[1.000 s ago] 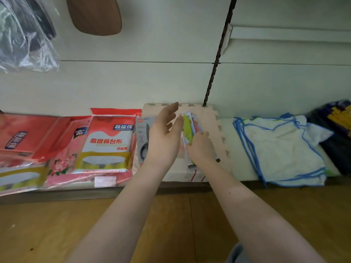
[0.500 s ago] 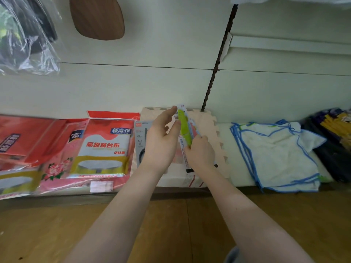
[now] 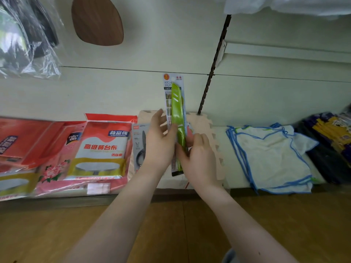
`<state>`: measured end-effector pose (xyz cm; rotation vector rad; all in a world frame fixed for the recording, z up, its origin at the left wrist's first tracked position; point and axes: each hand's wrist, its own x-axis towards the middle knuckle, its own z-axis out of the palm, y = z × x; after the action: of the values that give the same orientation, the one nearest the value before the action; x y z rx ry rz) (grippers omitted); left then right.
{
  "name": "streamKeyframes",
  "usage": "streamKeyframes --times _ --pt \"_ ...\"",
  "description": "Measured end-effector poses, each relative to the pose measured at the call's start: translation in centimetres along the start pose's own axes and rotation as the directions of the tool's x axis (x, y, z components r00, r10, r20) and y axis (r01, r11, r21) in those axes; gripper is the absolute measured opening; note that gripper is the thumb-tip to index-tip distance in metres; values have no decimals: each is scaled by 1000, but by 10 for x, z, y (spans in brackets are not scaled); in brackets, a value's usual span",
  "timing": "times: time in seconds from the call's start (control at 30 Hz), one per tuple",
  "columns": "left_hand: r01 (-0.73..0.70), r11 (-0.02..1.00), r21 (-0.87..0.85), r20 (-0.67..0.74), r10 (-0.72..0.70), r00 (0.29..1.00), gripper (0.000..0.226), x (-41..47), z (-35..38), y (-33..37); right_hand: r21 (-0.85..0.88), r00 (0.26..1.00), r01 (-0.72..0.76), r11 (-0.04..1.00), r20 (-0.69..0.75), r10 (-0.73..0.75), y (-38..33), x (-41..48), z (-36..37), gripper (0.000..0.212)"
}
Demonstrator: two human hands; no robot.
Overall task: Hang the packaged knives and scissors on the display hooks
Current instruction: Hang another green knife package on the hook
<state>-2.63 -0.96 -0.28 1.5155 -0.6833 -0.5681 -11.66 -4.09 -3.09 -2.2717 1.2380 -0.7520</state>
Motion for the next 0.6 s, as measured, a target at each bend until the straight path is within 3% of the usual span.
streamKeyframes --times 0.17,0.4,0.5,0.6 --pt "-7 982 -188 -45 -2 999 28 -2 0 5 -14 999 30 999 -20 -30 -3 -8 -1 28" --pt "-17 975 -223 -71 1 997 13 -4 0 7 44 999 48 998 -3 -48 -2 -13 -7 26" --pt "-27 980 -196 -67 14 998 13 -6 1 9 313 997 15 950 -72 8 -7 0 -19 27" --pt "-83 992 -95 -35 80 996 14 -13 5 17 583 995 6 813 -81 51 -21 20 -34 26"
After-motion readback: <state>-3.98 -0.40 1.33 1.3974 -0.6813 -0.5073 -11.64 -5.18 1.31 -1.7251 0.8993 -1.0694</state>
